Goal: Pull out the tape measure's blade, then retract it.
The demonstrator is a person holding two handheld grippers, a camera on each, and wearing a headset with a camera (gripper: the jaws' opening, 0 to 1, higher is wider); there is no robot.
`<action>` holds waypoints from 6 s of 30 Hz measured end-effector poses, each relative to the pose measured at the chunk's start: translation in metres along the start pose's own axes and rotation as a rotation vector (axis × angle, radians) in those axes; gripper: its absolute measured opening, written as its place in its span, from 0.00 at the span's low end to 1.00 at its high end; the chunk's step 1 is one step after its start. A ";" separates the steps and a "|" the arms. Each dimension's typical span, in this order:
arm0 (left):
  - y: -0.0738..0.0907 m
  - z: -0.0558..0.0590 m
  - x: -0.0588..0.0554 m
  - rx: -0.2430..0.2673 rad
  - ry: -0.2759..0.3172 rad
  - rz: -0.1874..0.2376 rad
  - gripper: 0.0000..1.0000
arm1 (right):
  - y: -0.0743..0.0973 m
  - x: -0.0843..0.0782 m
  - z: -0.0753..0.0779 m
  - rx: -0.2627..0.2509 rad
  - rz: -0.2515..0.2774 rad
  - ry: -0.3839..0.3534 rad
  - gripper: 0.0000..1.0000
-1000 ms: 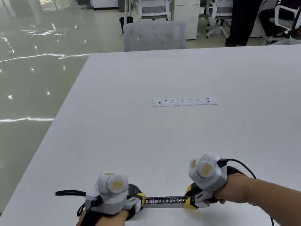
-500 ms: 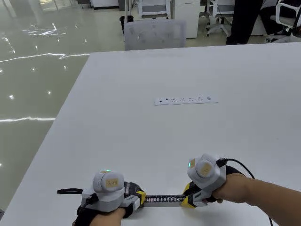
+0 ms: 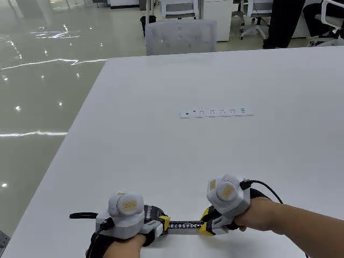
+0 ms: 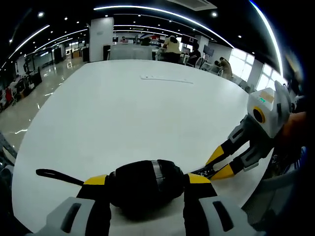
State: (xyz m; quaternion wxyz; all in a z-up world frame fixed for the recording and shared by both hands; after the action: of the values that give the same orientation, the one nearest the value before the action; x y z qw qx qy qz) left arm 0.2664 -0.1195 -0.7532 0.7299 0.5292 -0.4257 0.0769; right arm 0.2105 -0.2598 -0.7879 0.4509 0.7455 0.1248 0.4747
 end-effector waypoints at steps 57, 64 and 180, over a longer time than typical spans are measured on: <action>0.001 0.000 0.001 -0.011 0.030 0.006 0.55 | -0.040 0.052 -0.006 0.052 -0.071 0.119 0.14; 0.001 0.000 0.001 -0.013 0.028 0.006 0.55 | -0.042 0.055 -0.008 0.058 -0.090 0.130 0.14; 0.076 -0.074 -0.001 -0.343 -0.270 0.201 1.00 | 0.205 -0.162 -0.027 -0.522 0.276 -0.302 0.98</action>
State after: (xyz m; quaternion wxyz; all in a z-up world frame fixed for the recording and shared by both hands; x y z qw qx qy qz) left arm 0.2629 -0.0246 -0.7058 0.7342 0.3581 -0.5768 0.0044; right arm 0.0553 -0.4598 -0.7181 0.5717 0.6765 -0.1713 0.4314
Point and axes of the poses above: the centre of the closed fingertips' face, and the gripper's own axes: y roughly backward along the fingers, z roughly to its right, x roughly out of its top, the point moved 4 cm from there along y, roughly backward along the fingers, and after that the axes turned 3 degrees about x, right-handed, at the moved point
